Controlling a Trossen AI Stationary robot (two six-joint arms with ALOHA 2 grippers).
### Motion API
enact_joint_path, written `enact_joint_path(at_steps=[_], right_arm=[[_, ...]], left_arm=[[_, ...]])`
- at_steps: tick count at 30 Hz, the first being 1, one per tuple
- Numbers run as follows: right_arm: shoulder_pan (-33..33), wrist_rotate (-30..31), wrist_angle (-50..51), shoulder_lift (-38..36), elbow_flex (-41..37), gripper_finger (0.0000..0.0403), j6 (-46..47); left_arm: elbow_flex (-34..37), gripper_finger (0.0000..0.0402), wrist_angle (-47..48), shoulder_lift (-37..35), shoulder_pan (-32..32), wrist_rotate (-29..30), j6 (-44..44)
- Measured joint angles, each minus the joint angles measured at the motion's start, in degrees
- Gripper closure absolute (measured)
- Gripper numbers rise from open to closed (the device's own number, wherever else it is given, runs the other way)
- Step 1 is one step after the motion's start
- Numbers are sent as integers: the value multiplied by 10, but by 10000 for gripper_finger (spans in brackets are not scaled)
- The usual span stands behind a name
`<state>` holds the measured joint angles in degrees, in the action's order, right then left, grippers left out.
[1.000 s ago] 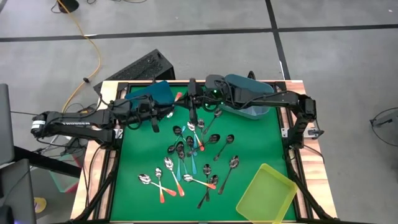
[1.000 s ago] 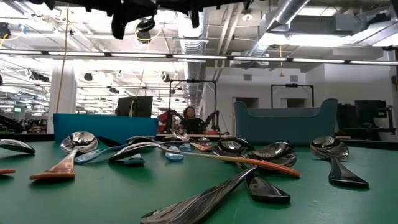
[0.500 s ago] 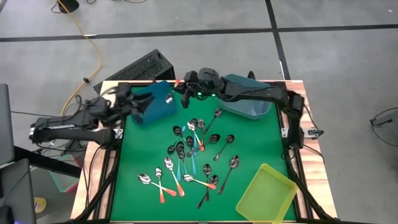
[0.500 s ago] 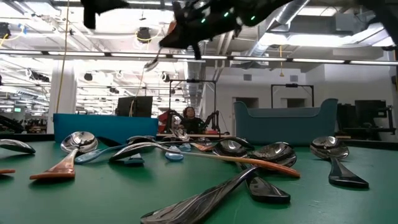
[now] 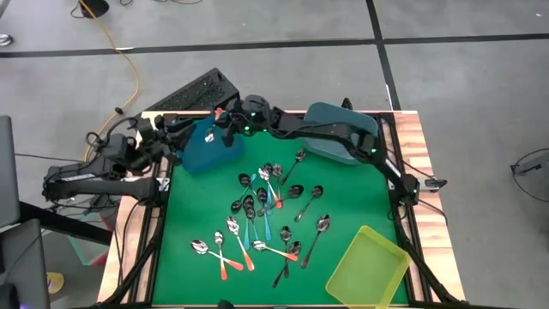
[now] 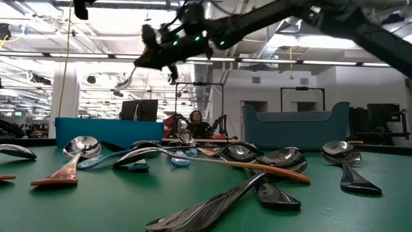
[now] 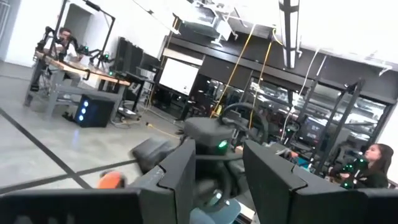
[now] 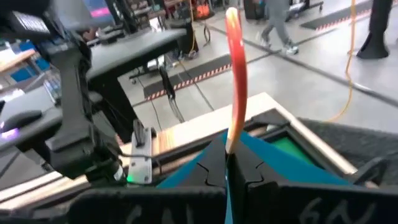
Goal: Sort silverware by color (type)
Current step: Put the orange spoon into the dark blue bin
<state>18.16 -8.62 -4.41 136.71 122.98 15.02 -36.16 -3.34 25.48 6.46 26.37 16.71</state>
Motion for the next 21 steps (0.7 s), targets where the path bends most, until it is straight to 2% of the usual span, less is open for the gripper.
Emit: enact_joint_path(at_steps=[6,9,13,21], right_arm=[[-5,-3,55,92,121,395,2],[-5,0,33,99,107,395,22],[-5,35,51,110,109,395,24],[-5,45,91,125,108,395,30]], left_arm=[[0,284,0,1,0,0,0],[0,284,0,1,0,0,0],[0,284,5,1,0,0,0],[0,284,13,1,0,1,3]])
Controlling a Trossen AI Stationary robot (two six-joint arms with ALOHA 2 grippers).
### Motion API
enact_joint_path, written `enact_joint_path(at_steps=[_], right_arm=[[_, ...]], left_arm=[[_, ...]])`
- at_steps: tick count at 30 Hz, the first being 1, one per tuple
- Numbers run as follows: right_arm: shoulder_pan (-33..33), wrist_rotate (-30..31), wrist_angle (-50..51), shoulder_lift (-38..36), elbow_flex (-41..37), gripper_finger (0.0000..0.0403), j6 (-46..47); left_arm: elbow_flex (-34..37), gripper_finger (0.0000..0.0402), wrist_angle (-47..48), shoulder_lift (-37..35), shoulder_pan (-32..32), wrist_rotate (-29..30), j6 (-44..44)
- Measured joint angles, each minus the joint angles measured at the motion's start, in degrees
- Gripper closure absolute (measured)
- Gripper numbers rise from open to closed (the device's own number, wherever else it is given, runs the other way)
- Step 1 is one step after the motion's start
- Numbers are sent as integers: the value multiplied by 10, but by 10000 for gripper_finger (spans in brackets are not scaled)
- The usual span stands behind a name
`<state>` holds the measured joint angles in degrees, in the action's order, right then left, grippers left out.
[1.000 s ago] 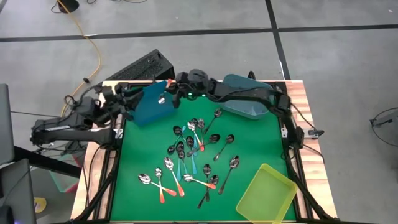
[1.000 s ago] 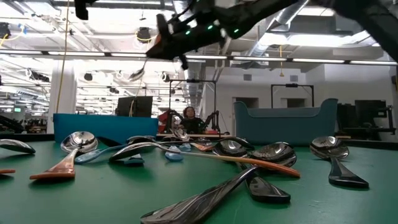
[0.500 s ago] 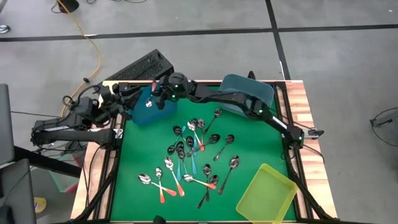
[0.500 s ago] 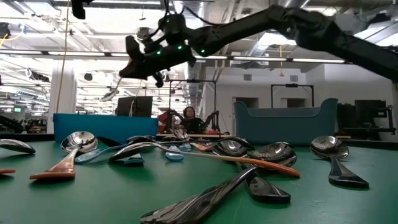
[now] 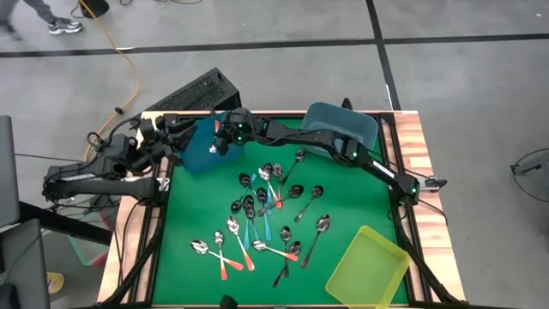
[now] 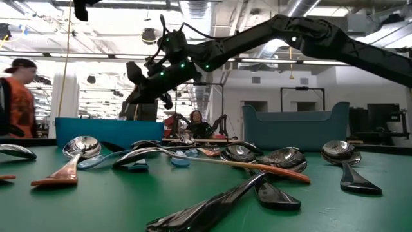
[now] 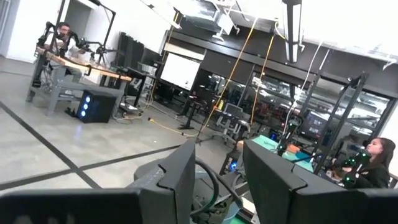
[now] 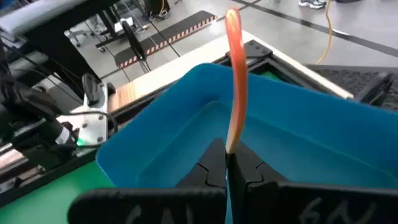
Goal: Sort silverware by color (type)
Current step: Put the orange spoon into the dark blue bin
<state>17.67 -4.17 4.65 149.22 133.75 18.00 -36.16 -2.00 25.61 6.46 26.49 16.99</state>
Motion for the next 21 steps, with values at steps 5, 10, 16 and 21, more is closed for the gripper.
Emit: enact_joint_path(at_steps=[5,10,16,21], right_arm=[[-1,1,11,2,0,383,-3],[1,18,22,2,0,344,-4],[5,11,48,2,0,291,-28],[6,3,76,-6,0,242,-55]], left_arm=[[0,284,0,0,0,2,0],[0,284,1,0,0,10,1],[0,284,2,0,0,12,1],[0,284,19,0,0,12,2]])
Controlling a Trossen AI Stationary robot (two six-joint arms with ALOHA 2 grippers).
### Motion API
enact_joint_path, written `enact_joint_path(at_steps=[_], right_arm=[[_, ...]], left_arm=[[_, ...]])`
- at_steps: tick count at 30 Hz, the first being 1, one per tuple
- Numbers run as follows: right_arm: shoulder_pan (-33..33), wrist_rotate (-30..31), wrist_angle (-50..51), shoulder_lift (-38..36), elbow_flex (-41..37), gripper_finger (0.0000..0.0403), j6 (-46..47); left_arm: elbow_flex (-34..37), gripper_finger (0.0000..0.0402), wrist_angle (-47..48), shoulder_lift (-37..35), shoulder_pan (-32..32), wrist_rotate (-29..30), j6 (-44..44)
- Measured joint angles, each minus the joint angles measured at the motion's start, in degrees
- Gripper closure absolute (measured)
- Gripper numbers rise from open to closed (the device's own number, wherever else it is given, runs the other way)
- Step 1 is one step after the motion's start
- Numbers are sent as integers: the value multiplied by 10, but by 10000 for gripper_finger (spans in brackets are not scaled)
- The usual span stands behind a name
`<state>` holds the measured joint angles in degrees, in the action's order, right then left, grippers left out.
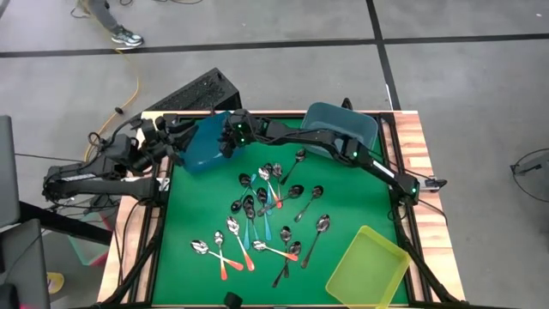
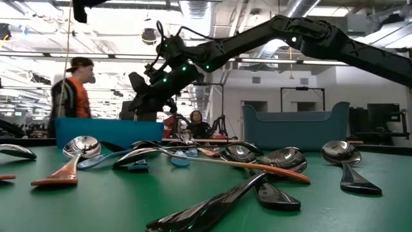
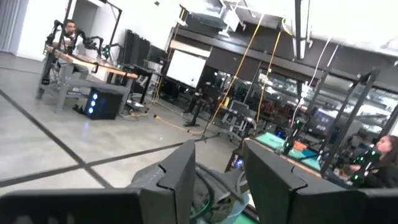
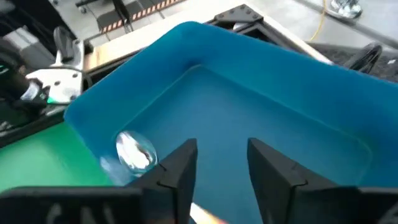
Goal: Sort silverware by color (type)
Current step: Put the orange spoon into the dark blue bin
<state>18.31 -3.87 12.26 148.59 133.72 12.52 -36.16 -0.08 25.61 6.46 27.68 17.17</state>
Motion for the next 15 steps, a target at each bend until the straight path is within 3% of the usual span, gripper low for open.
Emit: enact_joint_path(at_steps=[7,15], right_arm=[[23,-8,75,-75,0,200,-60],[48,-7,236,-257,1,197,-230]], left_arm=[[0,284,40,0,0,-33,-1],[0,284,172,27,0,-179,40]])
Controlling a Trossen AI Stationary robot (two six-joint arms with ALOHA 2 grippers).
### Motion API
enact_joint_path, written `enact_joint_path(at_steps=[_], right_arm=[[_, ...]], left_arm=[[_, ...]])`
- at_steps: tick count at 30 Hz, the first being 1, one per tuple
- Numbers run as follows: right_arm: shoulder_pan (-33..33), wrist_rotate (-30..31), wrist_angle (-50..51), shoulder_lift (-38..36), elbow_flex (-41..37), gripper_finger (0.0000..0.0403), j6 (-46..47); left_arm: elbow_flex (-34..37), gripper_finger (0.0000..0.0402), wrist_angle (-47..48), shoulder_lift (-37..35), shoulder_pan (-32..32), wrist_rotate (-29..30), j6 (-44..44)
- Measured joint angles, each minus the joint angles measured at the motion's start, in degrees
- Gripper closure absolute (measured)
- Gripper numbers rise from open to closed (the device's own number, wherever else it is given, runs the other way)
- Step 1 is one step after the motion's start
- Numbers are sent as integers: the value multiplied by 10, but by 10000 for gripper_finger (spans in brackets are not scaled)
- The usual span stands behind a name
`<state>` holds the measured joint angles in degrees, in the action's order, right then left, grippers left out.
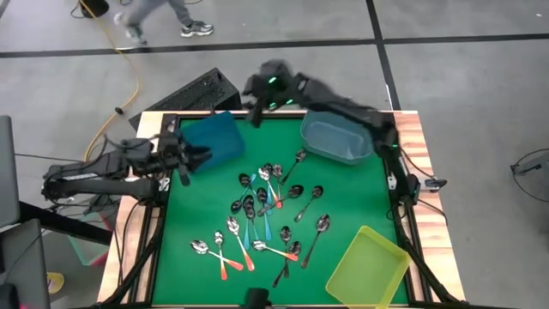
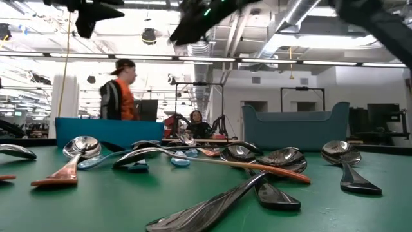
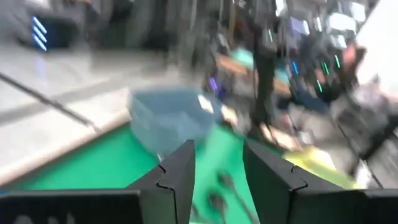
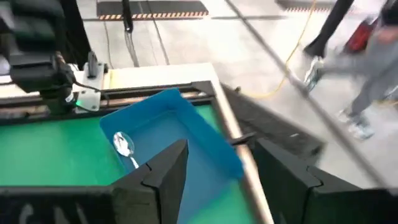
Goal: Sort silverware by color (type)
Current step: Put the orange spoon into the dark blue bin
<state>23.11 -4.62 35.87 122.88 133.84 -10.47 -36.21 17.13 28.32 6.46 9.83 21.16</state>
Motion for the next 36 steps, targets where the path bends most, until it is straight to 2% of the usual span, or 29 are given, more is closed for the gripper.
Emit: enact_joint_path(at_steps=[5,10,18,21,29,36], right_arm=[[10,4,60,-94,0,202,-47],[18,4,79,-158,0,203,-48],[33,4,119,-184,-1,203,-49],[38,3,145,-183,-1,203,-47],[39,0,157,-176,-1,203,-46],[39,0,156,-176,-1,203,-49]], left_arm=[[0,284,47,55,-10,-160,13],[0,284,71,119,-59,-275,22],[0,284,73,216,-175,-330,-55],[0,284,73,247,-222,-324,-97],[0,284,30,318,-306,-227,-263],[0,284,26,384,-335,-224,-320]])
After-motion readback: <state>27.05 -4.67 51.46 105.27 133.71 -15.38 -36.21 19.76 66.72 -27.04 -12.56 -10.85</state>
